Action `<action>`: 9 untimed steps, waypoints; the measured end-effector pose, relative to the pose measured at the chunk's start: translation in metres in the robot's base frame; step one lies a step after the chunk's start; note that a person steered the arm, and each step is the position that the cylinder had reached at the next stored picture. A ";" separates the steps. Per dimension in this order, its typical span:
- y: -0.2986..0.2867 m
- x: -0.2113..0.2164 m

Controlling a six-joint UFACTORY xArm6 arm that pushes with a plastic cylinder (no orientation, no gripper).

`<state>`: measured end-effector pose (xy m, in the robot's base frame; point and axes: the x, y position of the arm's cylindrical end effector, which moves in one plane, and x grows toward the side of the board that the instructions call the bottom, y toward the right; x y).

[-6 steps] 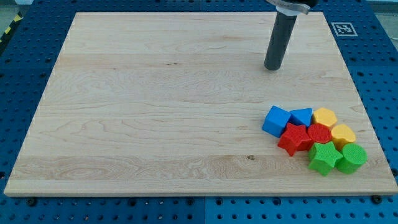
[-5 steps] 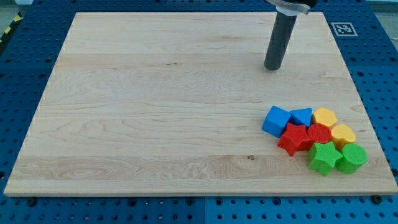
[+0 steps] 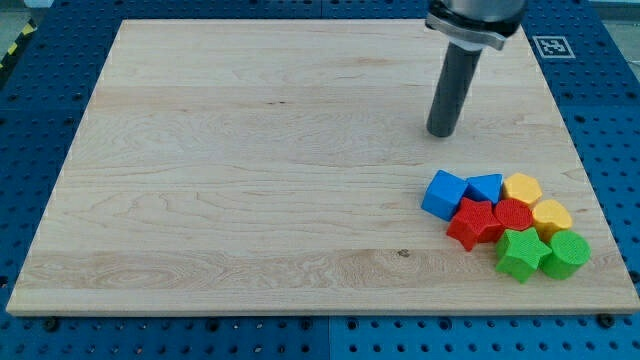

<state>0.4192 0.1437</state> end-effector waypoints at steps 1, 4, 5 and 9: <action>-0.032 0.016; -0.126 0.114; -0.097 0.179; -0.052 0.199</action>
<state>0.6185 0.0914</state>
